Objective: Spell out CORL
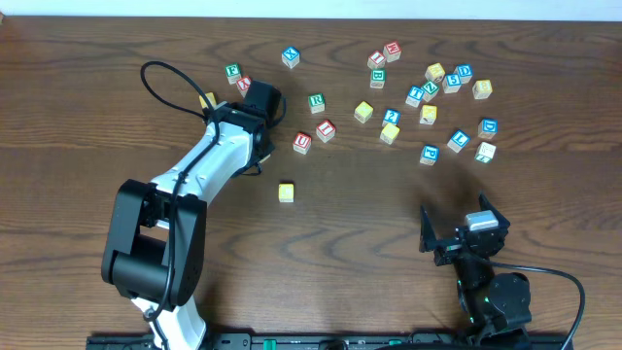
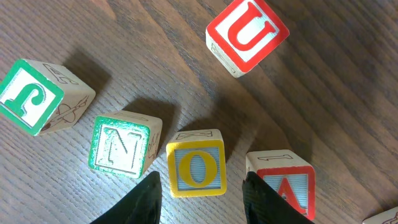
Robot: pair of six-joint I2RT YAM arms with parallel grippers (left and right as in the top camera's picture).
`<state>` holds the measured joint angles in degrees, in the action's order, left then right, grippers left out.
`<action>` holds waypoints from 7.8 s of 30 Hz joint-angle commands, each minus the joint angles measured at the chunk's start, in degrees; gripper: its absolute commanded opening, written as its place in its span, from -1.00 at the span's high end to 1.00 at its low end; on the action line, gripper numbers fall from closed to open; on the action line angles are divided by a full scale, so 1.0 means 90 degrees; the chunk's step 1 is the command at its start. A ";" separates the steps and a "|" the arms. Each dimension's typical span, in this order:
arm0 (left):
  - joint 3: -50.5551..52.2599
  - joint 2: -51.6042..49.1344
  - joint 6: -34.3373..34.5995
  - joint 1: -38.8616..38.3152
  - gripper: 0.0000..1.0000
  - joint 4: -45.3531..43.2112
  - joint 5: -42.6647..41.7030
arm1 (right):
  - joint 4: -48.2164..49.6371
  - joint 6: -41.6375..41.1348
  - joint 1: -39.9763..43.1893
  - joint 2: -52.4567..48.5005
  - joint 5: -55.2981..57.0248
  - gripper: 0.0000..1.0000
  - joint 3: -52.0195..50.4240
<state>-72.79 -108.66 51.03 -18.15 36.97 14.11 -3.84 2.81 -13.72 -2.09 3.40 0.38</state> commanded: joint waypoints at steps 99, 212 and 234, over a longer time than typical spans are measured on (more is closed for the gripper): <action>0.0483 -0.0284 -0.0279 0.0165 0.32 -0.0784 0.0058 | -0.0024 0.0078 0.0036 0.0034 0.0007 -0.99 -0.0007; 0.1086 0.0605 -0.1535 -0.2742 0.81 -0.0697 0.0279 | -0.0024 0.0075 0.0036 0.0034 0.0007 -0.99 -0.0007; 0.1423 0.0551 -0.1537 -0.2742 0.81 -0.1105 0.0282 | -0.0024 0.0078 0.0036 0.0034 0.0007 -0.98 -0.0007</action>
<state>-61.30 -102.76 36.25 -42.85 27.55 15.38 -3.84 2.81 -13.72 -2.09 3.38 0.38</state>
